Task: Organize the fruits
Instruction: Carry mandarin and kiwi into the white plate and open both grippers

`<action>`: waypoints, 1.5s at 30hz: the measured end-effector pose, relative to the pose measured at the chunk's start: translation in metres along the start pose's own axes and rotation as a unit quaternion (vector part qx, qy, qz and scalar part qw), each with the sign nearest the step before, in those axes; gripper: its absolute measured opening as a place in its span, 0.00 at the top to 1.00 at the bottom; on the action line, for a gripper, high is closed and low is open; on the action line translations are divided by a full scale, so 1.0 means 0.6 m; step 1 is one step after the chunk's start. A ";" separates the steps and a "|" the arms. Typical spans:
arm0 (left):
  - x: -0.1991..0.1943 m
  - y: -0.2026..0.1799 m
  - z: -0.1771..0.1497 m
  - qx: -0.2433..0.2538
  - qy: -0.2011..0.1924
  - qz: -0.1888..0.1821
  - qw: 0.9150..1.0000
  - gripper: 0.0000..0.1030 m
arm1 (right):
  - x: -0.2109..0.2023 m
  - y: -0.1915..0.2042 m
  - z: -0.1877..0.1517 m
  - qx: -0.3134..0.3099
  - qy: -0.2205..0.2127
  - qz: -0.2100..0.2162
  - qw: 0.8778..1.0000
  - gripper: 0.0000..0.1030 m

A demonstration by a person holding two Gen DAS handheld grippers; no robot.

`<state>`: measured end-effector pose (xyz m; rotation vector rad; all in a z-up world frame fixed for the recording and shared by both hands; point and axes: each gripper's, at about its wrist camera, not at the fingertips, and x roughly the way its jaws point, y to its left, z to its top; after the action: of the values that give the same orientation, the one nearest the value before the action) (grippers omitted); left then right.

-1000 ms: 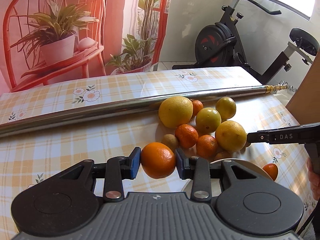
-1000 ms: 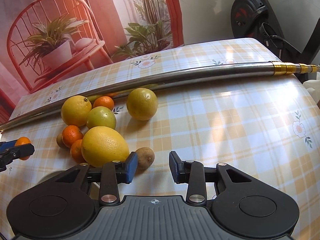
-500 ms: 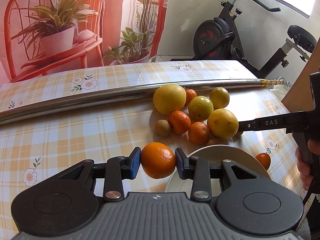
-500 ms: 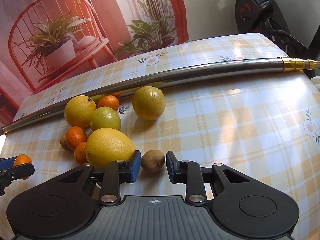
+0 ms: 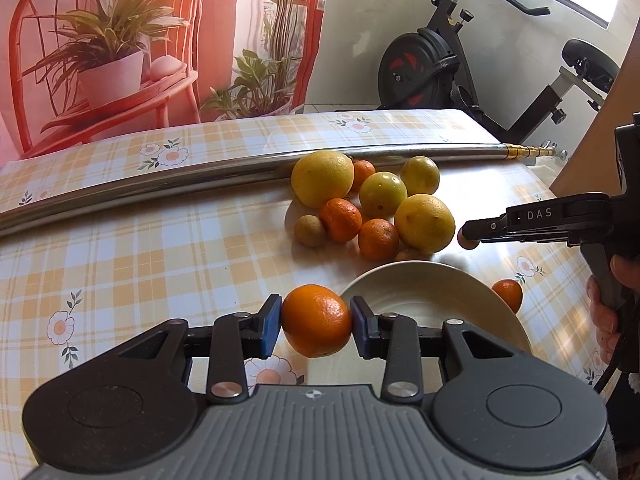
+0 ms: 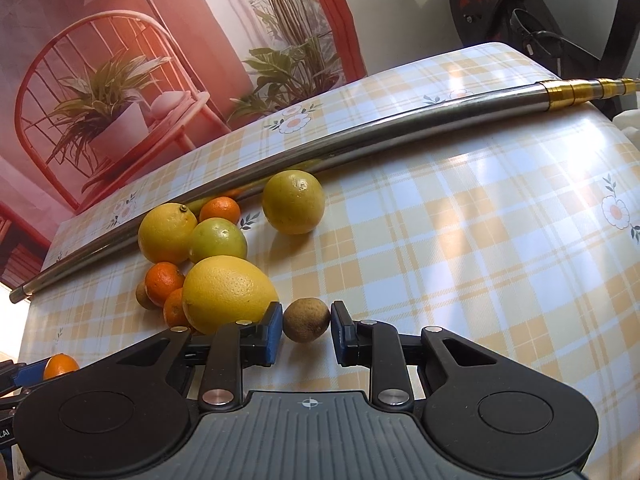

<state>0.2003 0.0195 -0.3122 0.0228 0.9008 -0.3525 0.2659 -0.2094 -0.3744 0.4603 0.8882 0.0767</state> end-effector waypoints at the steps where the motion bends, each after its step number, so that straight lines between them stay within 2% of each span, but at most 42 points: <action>1: -0.001 -0.001 -0.002 0.002 0.001 -0.001 1.000 0.62 | -0.006 0.003 -0.001 -0.003 -0.004 -0.002 1.000 0.77; 8: -0.012 -0.013 -0.027 0.014 0.010 -0.005 1.000 0.62 | -0.062 0.026 -0.018 -0.019 -0.022 0.000 1.000 0.77; 17: -0.023 -0.012 -0.052 0.000 0.029 -0.004 1.000 0.62 | -0.110 0.058 -0.052 -0.057 -0.012 -0.003 0.998 0.77; 27: -0.013 -0.027 -0.065 0.015 0.044 -0.003 0.999 0.62 | -0.109 0.082 -0.090 -0.094 0.040 -0.001 0.995 0.77; 34: -0.015 -0.041 -0.066 0.040 0.040 -0.007 0.998 0.62 | -0.097 0.101 -0.109 -0.129 0.078 -0.007 0.989 0.77; 38: -0.012 -0.051 -0.071 0.063 0.045 0.002 0.997 0.62 | -0.092 0.104 -0.119 -0.133 0.093 -0.009 0.987 0.77; 45: -0.012 -0.051 -0.071 0.063 0.047 0.005 0.997 0.62 | -0.086 0.102 -0.128 -0.138 0.109 -0.011 0.984 0.77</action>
<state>0.1540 0.0001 -0.3293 0.1603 0.9698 -0.4017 0.1820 -0.1399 -0.3526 0.1851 1.0800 0.2307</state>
